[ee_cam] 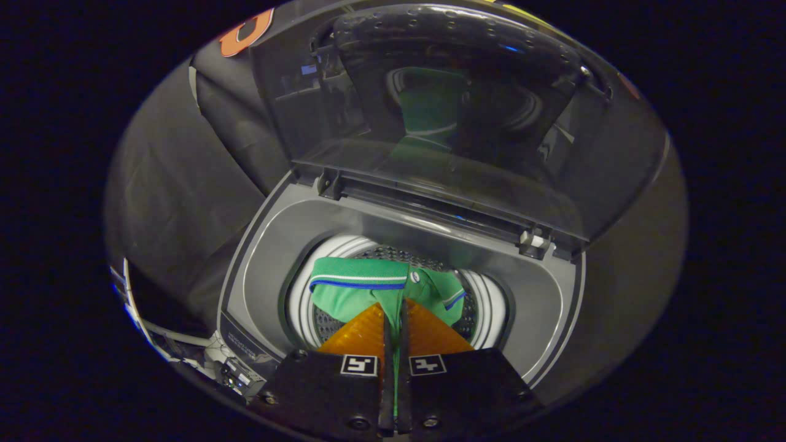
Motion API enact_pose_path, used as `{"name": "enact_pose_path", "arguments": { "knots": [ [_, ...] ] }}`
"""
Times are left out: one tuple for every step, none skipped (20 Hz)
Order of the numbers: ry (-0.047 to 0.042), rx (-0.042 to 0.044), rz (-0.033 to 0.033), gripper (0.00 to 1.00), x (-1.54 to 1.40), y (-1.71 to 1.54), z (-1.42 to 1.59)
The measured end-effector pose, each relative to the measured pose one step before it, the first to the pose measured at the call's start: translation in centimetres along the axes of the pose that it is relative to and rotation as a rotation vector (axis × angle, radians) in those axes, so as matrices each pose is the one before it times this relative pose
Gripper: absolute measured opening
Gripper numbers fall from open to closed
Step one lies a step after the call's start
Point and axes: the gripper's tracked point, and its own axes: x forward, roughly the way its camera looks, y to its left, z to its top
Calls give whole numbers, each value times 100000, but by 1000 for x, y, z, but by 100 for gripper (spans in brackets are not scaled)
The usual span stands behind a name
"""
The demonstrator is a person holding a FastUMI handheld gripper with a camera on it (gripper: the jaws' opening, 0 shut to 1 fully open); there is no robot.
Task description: Put the clothes into the washing machine and then close the washing machine lid.
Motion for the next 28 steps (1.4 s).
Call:
{"name": "enact_pose_path", "arguments": {
  "knots": [
    [1968,39,707,10,15,-54,-360],
    [-815,-944,-1026,33,-313,-46,138],
    [-1810,-654,-1423,56,374,-459,394],
    [-1331,-1127,-1751,79,-399,-339,370],
    [-956,-1142,-504,78,125,-48,64],
    [-177,-1226,182,77,-154,51,54],
    [-531,-952,154,77,-144,160,-14],
    [-858,-593,80,78,-172,104,0],
    [-806,-232,394,78,-435,140,63],
    [-736,-17,399,78,-407,176,-60],
    [-863,40,288,78,-468,63,25],
    [-1182,227,-249,78,-587,44,182],
    [-1468,526,806,78,-665,235,172],
    [-2209,-79,1294,78,-893,446,495],
    [-2693,-841,833,78,-876,177,574],
    [-2316,-1421,1402,78,-975,288,556],
    [-2357,-1822,1526,78,-1117,425,647],
    [-2817,-1762,777,78,-1182,150,847],
    [-3022,-1351,1160,78,-1083,2,867],
    [-2913,-1344,722,78,-1286,113,1084],
    [-3244,-1244,559,78,-1316,338,1219],
    [-3520,-944,583,78,-1232,75,1382],
    [-3883,-514,881,78,-1301,115,1593],
    [-3854,-192,774,78,-1278,44,1908],
    [-3255,334,554,78,-898,-367,1357],
    [-3795,689,603,78,-1108,-74,2213],
    [-3648,887,489,78,-873,-140,1971],
    [-3406,668,100,78,-555,-206,1855]
  ]
}}
